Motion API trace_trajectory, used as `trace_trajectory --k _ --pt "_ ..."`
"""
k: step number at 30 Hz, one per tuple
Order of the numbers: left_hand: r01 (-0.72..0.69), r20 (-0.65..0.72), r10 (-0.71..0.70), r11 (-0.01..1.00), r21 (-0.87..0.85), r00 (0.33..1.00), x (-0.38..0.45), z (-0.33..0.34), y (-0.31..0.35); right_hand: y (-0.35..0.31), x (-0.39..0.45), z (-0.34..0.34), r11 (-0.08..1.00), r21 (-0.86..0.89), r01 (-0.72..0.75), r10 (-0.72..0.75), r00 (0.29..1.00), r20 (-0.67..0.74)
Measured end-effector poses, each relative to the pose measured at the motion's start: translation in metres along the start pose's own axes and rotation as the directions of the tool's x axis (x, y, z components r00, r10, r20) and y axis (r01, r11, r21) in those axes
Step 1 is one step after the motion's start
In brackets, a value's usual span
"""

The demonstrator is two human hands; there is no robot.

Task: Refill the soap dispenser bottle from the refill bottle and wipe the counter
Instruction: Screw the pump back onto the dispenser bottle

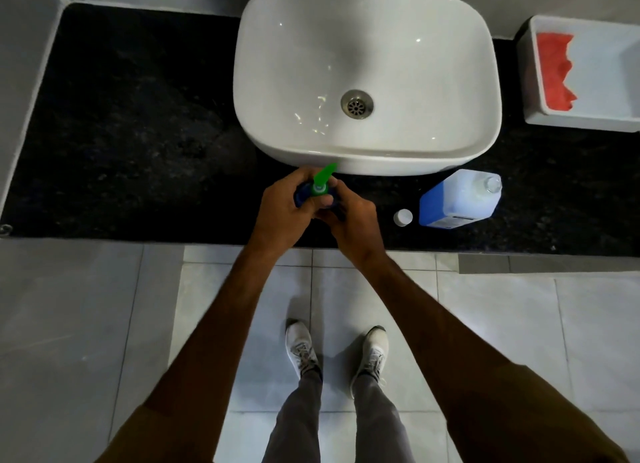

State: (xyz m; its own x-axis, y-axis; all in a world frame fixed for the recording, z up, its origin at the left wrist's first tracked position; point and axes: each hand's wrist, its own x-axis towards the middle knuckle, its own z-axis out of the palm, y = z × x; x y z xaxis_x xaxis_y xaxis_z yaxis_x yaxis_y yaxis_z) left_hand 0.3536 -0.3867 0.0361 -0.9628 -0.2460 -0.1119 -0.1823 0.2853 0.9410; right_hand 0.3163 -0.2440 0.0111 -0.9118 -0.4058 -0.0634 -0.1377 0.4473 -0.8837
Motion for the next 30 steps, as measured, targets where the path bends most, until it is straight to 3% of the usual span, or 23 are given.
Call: trace_trajectory --k 4,7,14,20,30 --pt "-0.094 -0.148 0.066 0.978 -0.187 0.987 -0.016 0.006 0.006 -0.001 0.001 0.0 1.0 -0.031 -0.005 0.006 1.0 0.011" --pt "-0.112 -0.199 0.066 0.968 -0.225 0.978 -0.017 0.008 0.006 0.0 0.002 0.001 0.999 -0.04 -0.008 0.008 1.0 0.012" --pt "-0.114 0.018 0.119 0.974 -0.195 0.993 -0.005 0.0 0.008 0.001 0.003 0.001 0.999 -0.044 -0.002 0.002 1.0 0.004" --pt "0.0 0.216 0.058 0.966 -0.258 0.975 0.003 0.0 0.01 0.002 0.002 0.001 0.999 -0.042 -0.002 0.003 1.0 0.009" --pt "0.12 0.24 -0.041 0.938 -0.326 0.97 0.005 -0.001 0.01 0.003 0.001 0.001 0.997 -0.074 0.024 -0.023 1.0 0.006"
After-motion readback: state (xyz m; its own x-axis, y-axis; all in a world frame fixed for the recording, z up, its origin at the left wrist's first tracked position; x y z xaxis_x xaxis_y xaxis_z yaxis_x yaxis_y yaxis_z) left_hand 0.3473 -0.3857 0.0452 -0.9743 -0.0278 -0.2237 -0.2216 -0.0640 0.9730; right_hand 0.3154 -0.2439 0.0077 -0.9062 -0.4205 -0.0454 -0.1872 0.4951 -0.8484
